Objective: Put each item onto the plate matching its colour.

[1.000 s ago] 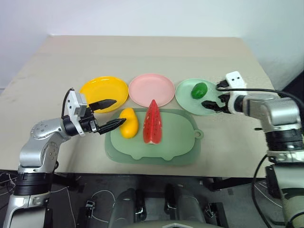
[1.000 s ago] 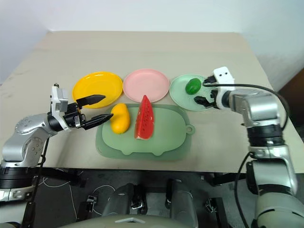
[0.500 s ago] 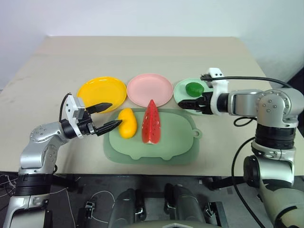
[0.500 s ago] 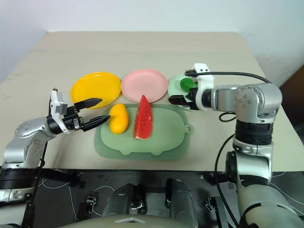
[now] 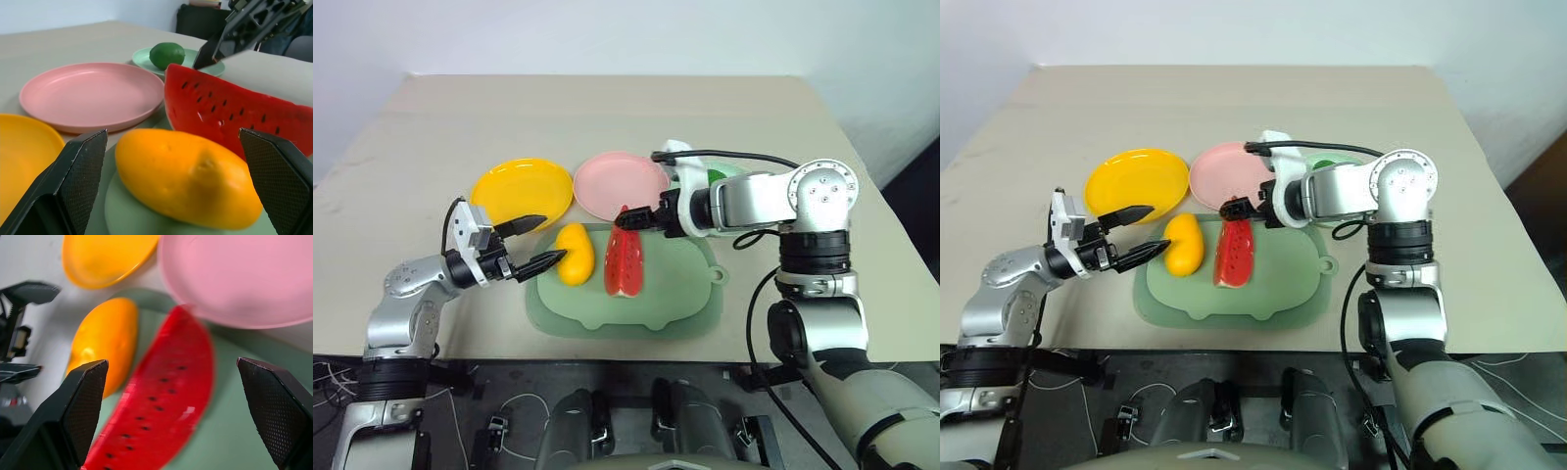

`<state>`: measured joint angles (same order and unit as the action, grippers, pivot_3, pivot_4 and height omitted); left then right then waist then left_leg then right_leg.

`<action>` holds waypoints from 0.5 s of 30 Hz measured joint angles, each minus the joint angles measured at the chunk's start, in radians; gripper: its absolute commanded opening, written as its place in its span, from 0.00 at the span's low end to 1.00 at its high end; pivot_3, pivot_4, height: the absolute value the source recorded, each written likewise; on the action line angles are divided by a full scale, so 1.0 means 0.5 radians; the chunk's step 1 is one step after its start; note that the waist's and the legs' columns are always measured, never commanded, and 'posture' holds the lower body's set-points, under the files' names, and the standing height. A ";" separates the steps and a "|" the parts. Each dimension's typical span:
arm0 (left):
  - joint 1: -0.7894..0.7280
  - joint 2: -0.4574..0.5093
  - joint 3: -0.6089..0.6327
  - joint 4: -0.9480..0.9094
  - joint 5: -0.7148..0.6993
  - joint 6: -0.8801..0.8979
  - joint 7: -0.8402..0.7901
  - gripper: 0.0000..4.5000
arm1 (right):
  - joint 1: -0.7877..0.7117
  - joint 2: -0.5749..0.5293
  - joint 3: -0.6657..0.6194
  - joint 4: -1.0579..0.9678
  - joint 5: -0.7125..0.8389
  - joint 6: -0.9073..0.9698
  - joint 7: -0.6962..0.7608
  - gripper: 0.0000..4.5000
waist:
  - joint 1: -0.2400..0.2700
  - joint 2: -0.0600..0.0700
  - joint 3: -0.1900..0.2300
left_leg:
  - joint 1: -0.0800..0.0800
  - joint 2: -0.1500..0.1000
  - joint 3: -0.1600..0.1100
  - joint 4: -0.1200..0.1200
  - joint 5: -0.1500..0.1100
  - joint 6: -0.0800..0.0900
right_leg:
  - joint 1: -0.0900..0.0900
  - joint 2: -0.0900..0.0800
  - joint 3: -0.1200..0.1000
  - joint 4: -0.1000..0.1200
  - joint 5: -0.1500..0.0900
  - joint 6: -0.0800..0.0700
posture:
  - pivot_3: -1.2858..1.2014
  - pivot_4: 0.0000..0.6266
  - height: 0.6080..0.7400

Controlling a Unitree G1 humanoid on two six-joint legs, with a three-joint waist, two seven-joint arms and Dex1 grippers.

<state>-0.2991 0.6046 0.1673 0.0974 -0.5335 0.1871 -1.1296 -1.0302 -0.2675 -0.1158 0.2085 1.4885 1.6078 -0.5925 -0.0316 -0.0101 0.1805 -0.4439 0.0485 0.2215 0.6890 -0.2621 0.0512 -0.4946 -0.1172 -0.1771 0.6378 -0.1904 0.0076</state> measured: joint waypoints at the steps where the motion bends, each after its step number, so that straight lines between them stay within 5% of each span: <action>1: -0.002 0.000 0.000 -0.001 0.000 0.002 0.002 1.00 | 0.000 -0.001 0.034 0.013 0.057 0.000 -0.049 0.99 | -0.004 0.000 0.000 | 0.000 0.000 0.000 0.000 0.000 0.000 | 0.000 0.000 0.000 0.000 0.000 0.000 | 0.52 0.24 0.67; 15: -0.037 -0.046 -0.029 -0.092 -0.004 0.106 0.095 1.00 | -0.014 -0.076 0.480 0.043 0.292 -0.029 -0.385 0.99 | -0.026 0.000 0.000 | 0.001 0.000 0.000 0.000 0.000 0.001 | 0.001 0.001 0.001 0.001 0.000 0.001 | 0.52 0.24 0.67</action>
<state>-0.3178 0.5815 0.1527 0.0512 -0.5353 0.2399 -1.0821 -1.0374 -0.3053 0.1242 0.2300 1.6346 1.5932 -0.7852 -0.0445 -0.0103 0.1803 -0.4433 0.0484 0.2218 0.6890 -0.2619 0.0516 -0.4942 -0.1166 -0.1766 0.6383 -0.1906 0.0081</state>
